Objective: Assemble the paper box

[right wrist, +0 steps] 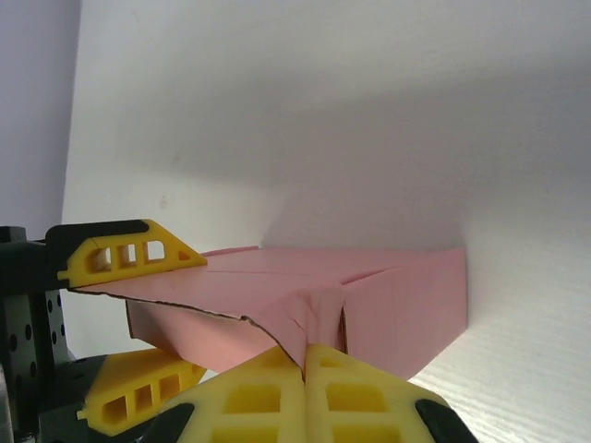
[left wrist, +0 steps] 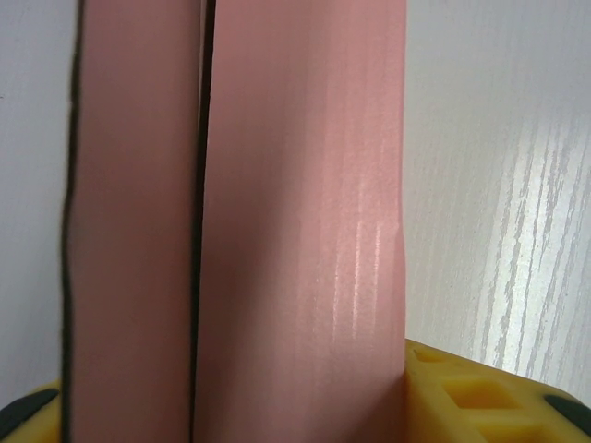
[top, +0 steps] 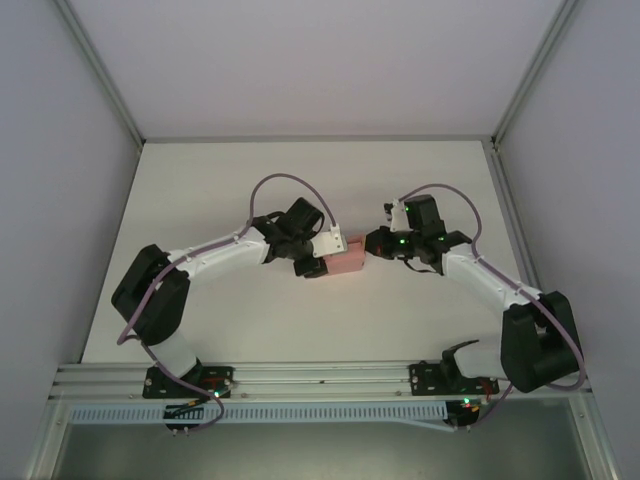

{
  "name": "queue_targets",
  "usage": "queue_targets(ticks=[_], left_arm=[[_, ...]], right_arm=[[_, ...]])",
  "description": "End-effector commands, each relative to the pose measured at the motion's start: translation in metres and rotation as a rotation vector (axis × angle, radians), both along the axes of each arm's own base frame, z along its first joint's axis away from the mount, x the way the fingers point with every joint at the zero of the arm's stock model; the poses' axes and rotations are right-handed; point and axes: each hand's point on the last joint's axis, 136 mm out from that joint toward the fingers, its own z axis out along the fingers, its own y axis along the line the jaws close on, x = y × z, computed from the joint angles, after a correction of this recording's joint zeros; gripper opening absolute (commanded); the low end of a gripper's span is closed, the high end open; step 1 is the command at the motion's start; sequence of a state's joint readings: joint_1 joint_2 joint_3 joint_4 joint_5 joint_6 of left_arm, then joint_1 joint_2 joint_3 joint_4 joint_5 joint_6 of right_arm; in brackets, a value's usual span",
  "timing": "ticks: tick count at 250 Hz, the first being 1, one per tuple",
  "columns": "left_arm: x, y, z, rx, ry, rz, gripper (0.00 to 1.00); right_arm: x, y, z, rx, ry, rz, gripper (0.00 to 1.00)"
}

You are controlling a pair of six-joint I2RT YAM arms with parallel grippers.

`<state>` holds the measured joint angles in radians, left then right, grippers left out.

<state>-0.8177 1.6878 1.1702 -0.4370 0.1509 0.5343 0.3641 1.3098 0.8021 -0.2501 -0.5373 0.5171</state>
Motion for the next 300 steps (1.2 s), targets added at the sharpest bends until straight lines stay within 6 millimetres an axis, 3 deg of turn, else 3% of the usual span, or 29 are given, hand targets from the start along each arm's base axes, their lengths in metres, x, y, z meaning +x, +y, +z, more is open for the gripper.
queue_targets(ticks=[1,29,82,122,161,198,279,300], left_arm=[[-0.007,0.017,-0.022,0.079,0.069,0.022,0.49],[-0.007,0.017,-0.021,0.075,0.065,0.022,0.49],[-0.007,0.018,-0.023,0.084,0.064,0.021,0.49],[-0.006,0.019,-0.024,0.088,0.062,0.023,0.48],[-0.005,0.02,-0.025,0.093,0.065,0.029,0.49],[-0.003,0.022,-0.025,0.102,0.059,0.039,0.48],[0.004,0.016,-0.019,0.065,0.058,0.056,0.51],[0.006,0.014,-0.014,0.052,0.053,0.064,0.57]], right_arm=[[0.008,-0.017,0.023,-0.064,-0.002,-0.107,0.0],[0.005,-0.019,0.025,-0.086,0.014,-0.095,0.0],[-0.001,0.0,-0.006,0.022,0.091,-0.044,0.0],[-0.002,-0.03,-0.038,-0.187,0.079,-0.085,0.0],[-0.009,-0.038,-0.057,-0.258,0.031,-0.045,0.0],[-0.011,-0.059,-0.072,-0.396,-0.002,-0.076,0.0],[-0.021,-0.035,-0.083,-0.387,-0.101,0.009,0.0],[-0.02,-0.036,-0.08,-0.405,-0.118,-0.004,0.0]])
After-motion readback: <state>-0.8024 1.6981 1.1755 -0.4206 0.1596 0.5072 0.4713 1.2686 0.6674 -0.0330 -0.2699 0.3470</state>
